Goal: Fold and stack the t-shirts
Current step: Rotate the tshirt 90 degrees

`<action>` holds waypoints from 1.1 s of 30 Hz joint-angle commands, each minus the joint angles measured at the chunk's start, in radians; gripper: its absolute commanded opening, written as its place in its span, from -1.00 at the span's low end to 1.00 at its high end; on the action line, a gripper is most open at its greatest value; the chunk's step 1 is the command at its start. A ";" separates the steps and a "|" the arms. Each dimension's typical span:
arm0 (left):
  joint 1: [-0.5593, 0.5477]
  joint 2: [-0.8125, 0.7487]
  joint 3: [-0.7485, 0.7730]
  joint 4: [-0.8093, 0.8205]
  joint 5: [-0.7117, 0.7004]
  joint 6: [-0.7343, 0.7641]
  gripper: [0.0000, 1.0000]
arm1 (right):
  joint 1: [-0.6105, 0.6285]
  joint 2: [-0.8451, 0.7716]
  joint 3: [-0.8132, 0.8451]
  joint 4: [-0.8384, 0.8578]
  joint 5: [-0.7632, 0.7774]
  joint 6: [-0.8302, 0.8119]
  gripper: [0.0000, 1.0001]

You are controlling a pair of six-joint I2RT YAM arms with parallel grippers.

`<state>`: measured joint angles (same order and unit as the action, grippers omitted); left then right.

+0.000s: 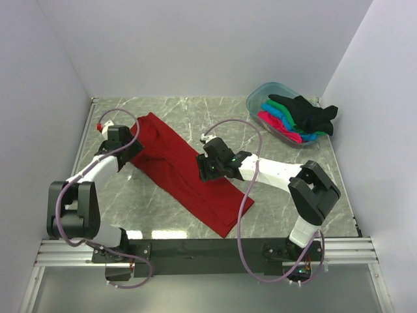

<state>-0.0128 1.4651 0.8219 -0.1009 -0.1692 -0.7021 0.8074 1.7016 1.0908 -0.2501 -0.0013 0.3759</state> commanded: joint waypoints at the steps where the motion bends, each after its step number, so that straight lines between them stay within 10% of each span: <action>1: -0.038 -0.037 -0.030 0.041 0.037 -0.010 0.36 | 0.007 -0.051 0.035 0.005 0.021 0.014 0.20; 15: -0.070 0.057 -0.015 0.093 0.068 0.010 0.23 | 0.029 -0.198 -0.089 0.043 0.040 0.052 0.20; 27: -0.105 0.092 0.010 0.093 0.073 0.006 -0.99 | 0.032 -0.281 -0.135 0.043 0.050 0.027 0.20; 33: -0.145 0.025 -0.020 0.093 0.031 0.004 -0.99 | 0.030 -0.284 -0.138 0.028 0.073 0.034 0.20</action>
<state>-0.1326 1.5517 0.7982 -0.0380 -0.1093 -0.6968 0.8291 1.4548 0.9588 -0.2333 0.0395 0.4137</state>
